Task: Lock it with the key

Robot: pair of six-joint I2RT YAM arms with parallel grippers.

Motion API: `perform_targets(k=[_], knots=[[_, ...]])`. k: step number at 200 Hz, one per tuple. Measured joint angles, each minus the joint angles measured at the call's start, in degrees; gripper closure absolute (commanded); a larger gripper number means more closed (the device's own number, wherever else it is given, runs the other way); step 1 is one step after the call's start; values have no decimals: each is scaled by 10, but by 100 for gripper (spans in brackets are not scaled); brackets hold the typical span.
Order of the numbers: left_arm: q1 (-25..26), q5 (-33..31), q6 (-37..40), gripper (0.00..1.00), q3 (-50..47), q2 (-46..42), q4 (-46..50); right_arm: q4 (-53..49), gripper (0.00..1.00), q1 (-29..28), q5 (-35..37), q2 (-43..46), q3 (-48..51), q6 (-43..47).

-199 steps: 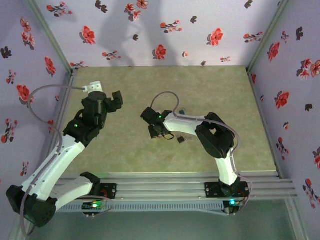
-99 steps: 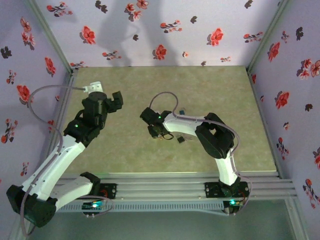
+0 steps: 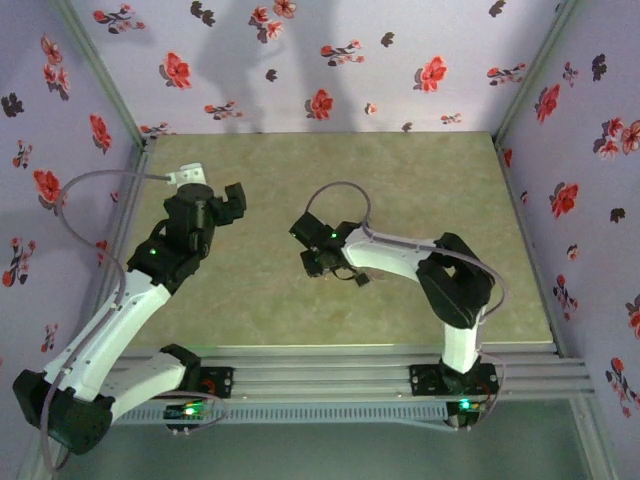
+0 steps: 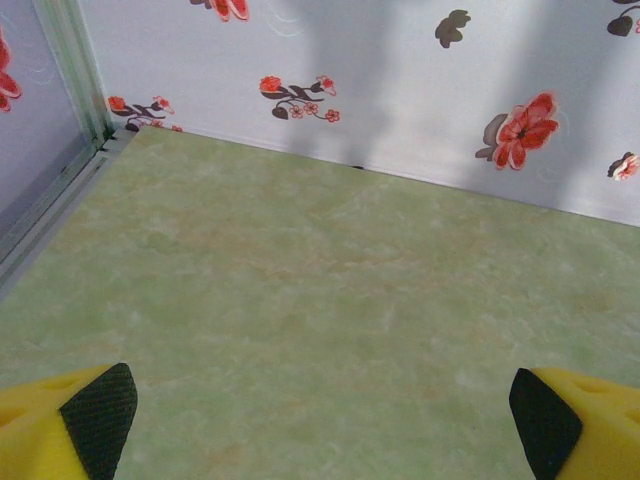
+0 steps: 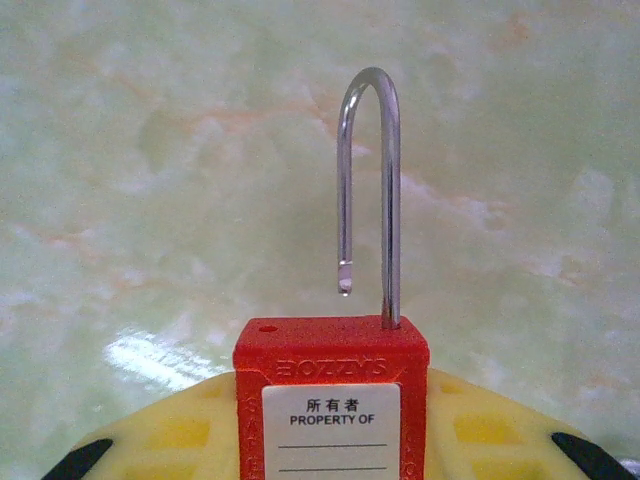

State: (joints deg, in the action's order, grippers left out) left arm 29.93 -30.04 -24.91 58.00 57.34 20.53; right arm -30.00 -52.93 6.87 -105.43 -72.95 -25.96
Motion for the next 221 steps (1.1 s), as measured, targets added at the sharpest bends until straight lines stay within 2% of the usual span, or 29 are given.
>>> perform_targets(k=[49, 99, 136, 193, 221], knots=[[0, 0, 0, 0, 0, 3, 1, 30, 93, 6, -60, 73, 38, 31], [0, 2, 0, 0, 0, 11, 6, 75, 98, 49, -161, 121, 96, 36], [0, 23, -23, 0, 7, 37, 23, 102, 99, 62, -208, 153, 129, 39], [0, 126, -118, 0, 14, 59, 54, 143, 100, 62, -245, 211, 172, 41], [0, 199, -180, 0, -49, 32, 18, 163, 100, 62, -266, 226, 190, 40]])
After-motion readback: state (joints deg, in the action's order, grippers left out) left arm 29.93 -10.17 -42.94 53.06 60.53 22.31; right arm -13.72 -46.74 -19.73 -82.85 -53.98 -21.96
